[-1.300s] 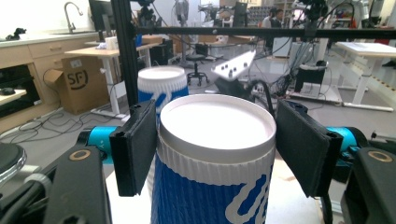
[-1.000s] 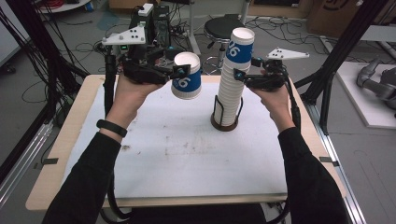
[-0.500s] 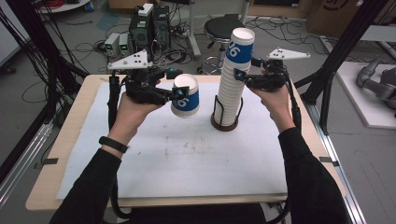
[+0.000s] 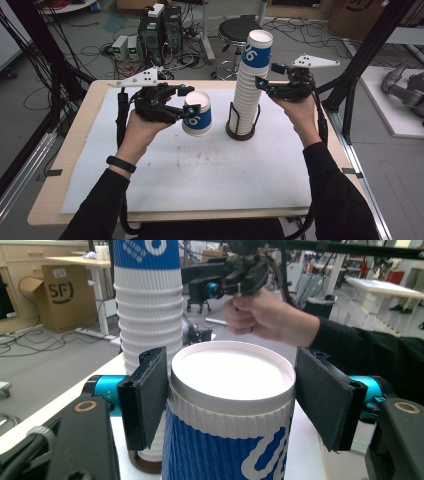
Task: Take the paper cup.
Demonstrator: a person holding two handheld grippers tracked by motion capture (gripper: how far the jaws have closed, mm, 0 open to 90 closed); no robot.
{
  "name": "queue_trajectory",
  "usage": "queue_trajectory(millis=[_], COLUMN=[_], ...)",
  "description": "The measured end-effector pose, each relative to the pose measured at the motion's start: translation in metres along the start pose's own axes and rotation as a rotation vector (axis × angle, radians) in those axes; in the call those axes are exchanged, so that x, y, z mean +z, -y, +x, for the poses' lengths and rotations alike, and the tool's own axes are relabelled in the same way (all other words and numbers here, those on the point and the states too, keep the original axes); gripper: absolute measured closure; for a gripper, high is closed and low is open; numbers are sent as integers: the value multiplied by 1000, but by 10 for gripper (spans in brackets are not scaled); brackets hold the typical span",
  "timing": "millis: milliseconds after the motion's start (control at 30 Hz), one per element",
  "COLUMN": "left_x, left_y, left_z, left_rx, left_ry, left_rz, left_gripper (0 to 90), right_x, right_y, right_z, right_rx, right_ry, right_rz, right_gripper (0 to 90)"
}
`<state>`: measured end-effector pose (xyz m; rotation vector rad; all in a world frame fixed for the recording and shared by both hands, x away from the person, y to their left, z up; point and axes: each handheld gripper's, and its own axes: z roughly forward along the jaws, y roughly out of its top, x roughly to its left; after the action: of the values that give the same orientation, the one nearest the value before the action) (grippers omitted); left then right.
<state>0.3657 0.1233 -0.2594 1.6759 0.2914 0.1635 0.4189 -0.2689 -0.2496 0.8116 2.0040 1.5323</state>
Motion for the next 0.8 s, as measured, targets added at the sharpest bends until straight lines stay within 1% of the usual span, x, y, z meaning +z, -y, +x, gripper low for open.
queue_trajectory(millis=[100, 200, 300, 367, 467, 567, 667, 800], left_x=[-2, -3, -3, -3, -1, 2, 2, 3], left_y=[4, 8, 14, 16, 20, 23, 24, 24], left_z=[-1, -2, -4, -5, -7, -8, -9, -9], left_rx=[-1, -9, -7, -1, -6, 5, 10, 17], left_ry=[3, 5, 4, 6, 14, 14, 19, 25], left_rz=[0, -4, 1, 6, 1, 13, 8, 18], left_gripper=[314, 314, 314, 314, 314, 314, 314, 314], right_x=[-7, -15, -22, -28, -32, -35, -37, -38], right_y=[5, 11, 13, 15, 19, 22, 28, 36], right_z=[0, 0, 3, 8, 14, 21, 29, 34], right_rx=[-5, -1, 5, -11, -19, -20, -36, -35], right_ry=[11, 6, -10, -28, -60, -83, -88, -111], right_rz=[-13, -23, -31, -59, -65, -57, -82, -68], right_gripper=[170, 170, 170, 171, 171, 171, 171, 171])
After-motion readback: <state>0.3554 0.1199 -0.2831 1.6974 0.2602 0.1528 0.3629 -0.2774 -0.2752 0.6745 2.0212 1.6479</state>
